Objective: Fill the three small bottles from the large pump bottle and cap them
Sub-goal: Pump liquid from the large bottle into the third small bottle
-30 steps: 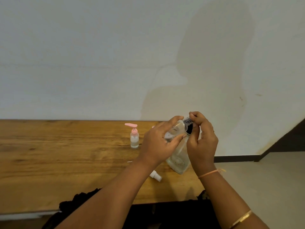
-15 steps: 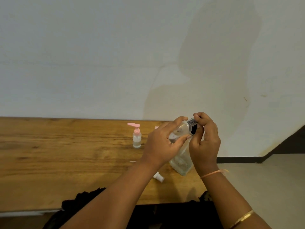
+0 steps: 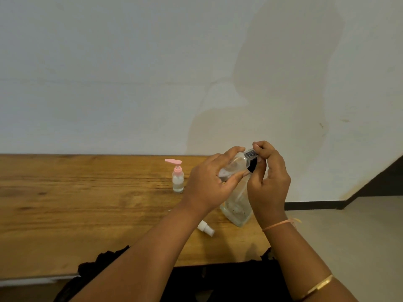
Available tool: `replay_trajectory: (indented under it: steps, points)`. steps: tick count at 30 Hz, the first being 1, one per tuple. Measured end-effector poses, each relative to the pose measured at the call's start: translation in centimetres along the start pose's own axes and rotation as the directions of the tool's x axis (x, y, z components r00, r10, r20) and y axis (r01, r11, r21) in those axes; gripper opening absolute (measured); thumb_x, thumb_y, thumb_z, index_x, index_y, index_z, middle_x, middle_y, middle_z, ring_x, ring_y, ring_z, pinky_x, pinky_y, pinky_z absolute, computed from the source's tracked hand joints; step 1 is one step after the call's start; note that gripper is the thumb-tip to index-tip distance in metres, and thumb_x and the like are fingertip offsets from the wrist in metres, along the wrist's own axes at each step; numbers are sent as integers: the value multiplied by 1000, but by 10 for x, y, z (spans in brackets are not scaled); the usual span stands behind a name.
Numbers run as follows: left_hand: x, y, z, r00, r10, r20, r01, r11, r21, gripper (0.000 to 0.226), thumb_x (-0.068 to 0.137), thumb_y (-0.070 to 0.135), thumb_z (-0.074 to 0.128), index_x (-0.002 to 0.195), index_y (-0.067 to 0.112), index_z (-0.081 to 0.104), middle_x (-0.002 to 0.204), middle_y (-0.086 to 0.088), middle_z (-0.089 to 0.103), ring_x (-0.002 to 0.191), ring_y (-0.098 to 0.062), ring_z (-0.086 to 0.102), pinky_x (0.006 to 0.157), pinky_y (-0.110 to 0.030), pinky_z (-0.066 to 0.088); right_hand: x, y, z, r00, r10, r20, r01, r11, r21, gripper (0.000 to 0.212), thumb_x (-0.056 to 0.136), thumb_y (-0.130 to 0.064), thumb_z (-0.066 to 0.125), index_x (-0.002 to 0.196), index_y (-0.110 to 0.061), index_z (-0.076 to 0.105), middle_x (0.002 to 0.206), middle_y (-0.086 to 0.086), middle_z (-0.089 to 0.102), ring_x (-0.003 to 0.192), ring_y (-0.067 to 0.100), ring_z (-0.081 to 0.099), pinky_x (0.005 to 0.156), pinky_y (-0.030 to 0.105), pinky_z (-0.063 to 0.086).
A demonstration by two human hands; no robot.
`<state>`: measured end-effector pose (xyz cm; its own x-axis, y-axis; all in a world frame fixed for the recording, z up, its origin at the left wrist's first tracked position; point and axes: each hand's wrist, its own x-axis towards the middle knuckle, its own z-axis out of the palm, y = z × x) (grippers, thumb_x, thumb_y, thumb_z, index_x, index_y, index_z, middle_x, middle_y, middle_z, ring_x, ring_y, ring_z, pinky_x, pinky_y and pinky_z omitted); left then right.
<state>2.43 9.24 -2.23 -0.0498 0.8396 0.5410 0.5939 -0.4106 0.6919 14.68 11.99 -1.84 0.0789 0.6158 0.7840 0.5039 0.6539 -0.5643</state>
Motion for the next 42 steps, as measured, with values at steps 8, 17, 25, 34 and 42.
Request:
replay_trajectory:
  steps: [8,17,25,34,42]
  points:
    - [-3,3,2,1000,-28,-9,27,999,-22,50,82,48,60,129,45,43,108,9,66,99,-5,59,80,-31,55,-1,-1,-2,1000,27,14,-28,998,48,31,86,9,44,109,-3,61,112,-1,57,105,8,53,90,6,39]
    - [0,0,1,998,32,-46,-32,999,4,48,83,47,58,129,40,46,96,8,65,88,-6,60,70,-30,54,2,-2,0,1000,-8,-5,8,1000,17,30,86,10,44,108,0,62,112,0,57,105,9,53,91,7,39]
    - [-5,2,3,1000,-7,-27,6,999,-41,51,81,52,55,130,44,42,115,11,64,105,-2,58,84,-28,54,-3,1,-1,1000,-17,8,17,1000,23,33,84,13,44,108,-4,60,112,-3,54,103,3,49,89,5,37]
    - [-3,3,0,998,30,-57,-30,1000,-7,50,83,49,56,130,43,41,99,7,66,91,-6,60,73,-29,55,2,-6,-1,1000,-1,4,1,1000,15,30,86,10,43,108,0,61,112,-2,56,104,9,53,90,4,37]
    - [-5,4,6,999,-31,-24,29,998,-58,54,80,53,55,131,44,39,114,9,65,104,-3,59,84,-29,55,-1,2,-3,999,2,36,-2,1000,-3,31,86,10,45,111,-2,60,113,-5,53,103,11,53,90,3,37]
